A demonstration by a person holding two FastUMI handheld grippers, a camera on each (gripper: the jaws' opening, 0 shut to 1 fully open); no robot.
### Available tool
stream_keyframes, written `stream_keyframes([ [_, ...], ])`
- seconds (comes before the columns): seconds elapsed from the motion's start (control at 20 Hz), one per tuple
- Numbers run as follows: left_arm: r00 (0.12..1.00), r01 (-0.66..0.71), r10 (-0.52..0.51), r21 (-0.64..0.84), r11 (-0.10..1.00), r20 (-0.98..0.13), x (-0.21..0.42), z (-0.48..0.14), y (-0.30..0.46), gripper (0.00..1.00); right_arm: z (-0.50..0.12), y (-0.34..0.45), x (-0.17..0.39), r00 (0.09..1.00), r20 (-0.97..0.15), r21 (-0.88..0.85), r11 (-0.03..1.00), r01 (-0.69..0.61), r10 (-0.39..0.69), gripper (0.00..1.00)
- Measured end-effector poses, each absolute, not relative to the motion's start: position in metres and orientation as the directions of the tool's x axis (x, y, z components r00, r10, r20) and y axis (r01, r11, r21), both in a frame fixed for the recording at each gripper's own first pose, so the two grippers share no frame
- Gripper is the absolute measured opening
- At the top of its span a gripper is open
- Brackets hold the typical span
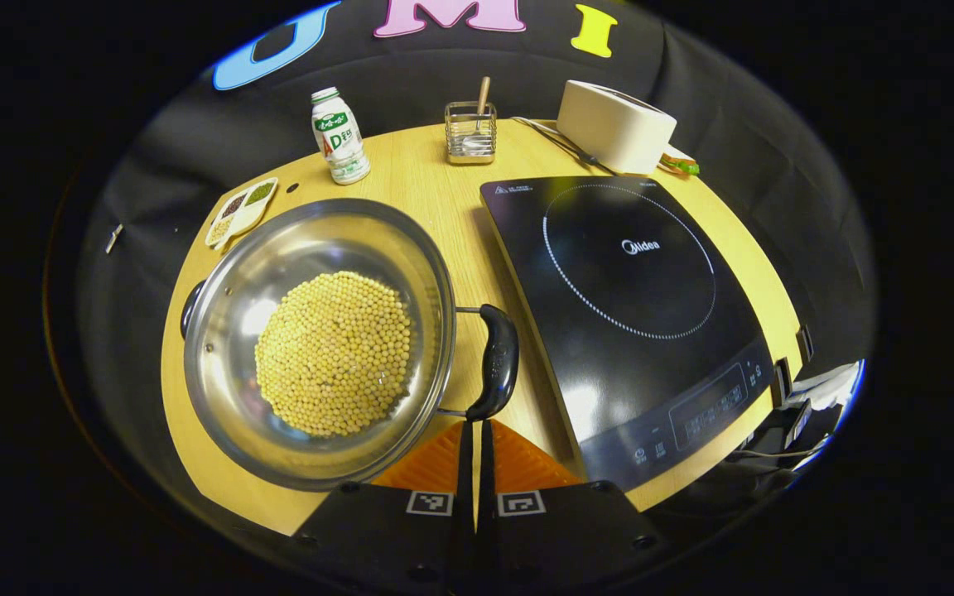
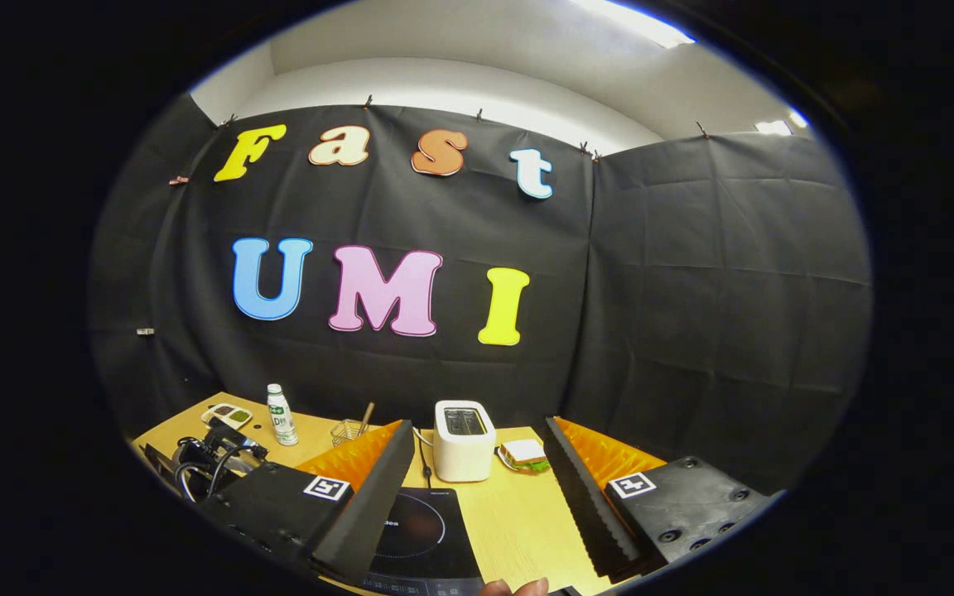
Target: First push the handle of the pot to place it horizontally, then grasp the pot with both hands and set it on the induction cooktop.
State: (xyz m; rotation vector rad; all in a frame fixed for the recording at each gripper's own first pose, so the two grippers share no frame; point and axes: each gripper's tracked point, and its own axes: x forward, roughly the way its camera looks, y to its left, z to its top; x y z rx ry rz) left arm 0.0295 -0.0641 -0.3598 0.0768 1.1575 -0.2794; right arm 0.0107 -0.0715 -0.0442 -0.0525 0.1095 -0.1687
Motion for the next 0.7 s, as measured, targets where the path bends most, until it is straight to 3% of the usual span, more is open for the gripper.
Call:
stream_keyframes([
  [0.7,0.428,0.188,-0.149,-0.074,0.979,-0.892,0.099,-0.364,-0.08,0.05,-0.05,-0.083,0.015,0.97,-0.116,-0.086,0.975,0.206,-0.215,0.98],
])
